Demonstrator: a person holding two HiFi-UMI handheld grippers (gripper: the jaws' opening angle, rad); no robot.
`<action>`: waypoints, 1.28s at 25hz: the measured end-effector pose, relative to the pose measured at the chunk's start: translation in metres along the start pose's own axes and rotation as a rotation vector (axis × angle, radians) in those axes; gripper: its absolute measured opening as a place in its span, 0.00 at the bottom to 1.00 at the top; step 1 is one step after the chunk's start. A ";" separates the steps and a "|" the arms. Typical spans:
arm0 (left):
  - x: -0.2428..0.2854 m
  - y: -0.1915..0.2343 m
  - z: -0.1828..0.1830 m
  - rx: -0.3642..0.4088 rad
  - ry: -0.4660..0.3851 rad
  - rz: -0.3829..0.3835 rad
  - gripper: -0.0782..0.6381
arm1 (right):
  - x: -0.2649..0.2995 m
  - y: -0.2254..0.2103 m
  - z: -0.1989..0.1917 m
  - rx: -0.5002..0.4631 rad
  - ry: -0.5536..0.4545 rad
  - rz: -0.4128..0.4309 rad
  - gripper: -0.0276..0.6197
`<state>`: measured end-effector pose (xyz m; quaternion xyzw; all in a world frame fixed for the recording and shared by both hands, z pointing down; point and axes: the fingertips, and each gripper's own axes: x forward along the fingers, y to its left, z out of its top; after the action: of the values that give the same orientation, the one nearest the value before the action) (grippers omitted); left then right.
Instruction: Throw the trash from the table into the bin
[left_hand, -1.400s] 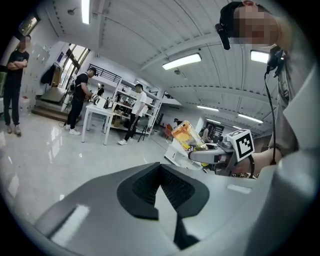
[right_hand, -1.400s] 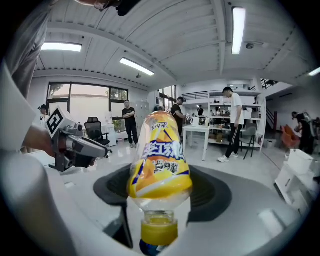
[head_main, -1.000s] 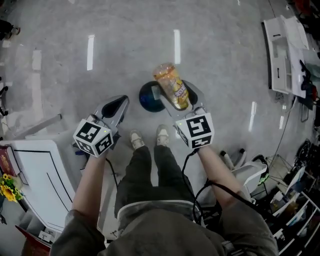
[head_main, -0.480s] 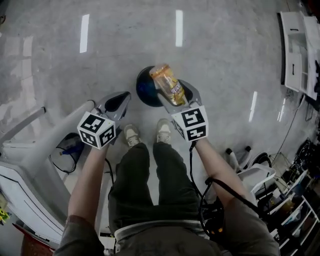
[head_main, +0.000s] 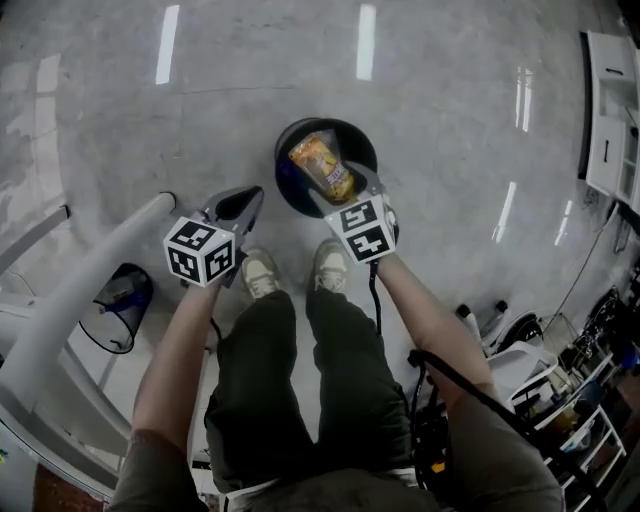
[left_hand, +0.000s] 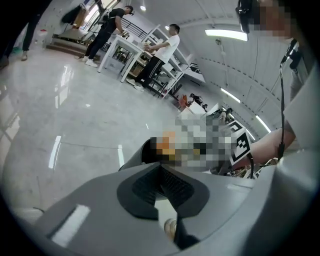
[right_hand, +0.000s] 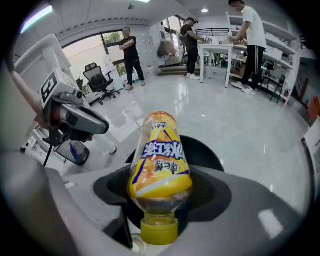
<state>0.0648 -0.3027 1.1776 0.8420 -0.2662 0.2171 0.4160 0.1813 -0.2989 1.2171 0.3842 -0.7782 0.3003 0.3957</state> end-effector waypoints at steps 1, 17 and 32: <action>0.004 0.004 -0.006 -0.010 0.006 0.002 0.11 | 0.006 -0.001 -0.006 0.009 0.016 -0.003 0.54; 0.025 0.011 -0.039 -0.056 0.053 -0.004 0.11 | 0.026 -0.002 -0.062 0.111 0.158 -0.010 0.55; 0.013 0.011 -0.028 -0.052 0.038 0.004 0.11 | 0.018 -0.005 -0.043 0.101 0.130 -0.038 0.55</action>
<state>0.0638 -0.2892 1.2072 0.8260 -0.2655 0.2270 0.4424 0.1946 -0.2750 1.2545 0.3982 -0.7271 0.3560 0.4313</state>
